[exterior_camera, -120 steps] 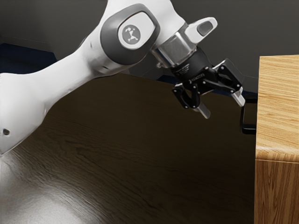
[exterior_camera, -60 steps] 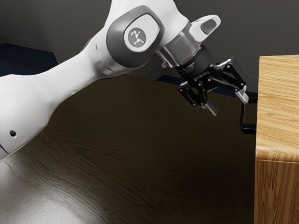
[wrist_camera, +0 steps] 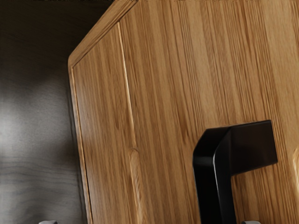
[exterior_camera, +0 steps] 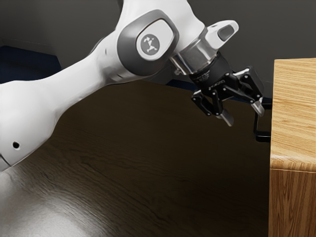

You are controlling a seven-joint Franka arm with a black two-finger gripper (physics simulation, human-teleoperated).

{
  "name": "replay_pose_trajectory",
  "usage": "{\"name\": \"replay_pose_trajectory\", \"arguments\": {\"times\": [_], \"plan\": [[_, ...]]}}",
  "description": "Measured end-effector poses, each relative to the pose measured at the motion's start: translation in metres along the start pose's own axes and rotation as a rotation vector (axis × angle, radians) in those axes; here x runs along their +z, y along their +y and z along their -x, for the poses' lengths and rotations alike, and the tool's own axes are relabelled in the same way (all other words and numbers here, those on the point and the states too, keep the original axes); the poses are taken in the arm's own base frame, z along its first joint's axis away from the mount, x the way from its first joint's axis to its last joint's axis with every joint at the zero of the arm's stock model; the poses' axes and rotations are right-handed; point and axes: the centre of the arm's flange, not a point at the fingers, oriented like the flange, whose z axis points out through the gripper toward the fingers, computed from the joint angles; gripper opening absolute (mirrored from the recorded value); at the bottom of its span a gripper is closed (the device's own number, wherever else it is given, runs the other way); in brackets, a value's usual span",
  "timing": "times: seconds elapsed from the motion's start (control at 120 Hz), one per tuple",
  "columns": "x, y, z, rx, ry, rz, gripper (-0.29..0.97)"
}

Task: Pull the drawer handle with one arm to open the drawer

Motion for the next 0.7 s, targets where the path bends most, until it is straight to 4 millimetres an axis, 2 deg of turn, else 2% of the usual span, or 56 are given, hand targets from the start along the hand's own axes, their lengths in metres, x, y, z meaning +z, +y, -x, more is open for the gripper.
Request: {"name": "replay_pose_trajectory", "arguments": {"times": [0.267, 0.7], "plan": [[0.005, -0.008, 0.000, -0.017, 0.001, -0.018, 0.47], [-0.010, -0.028, 0.006, -0.051, 0.012, -0.019, 0.47]]}}
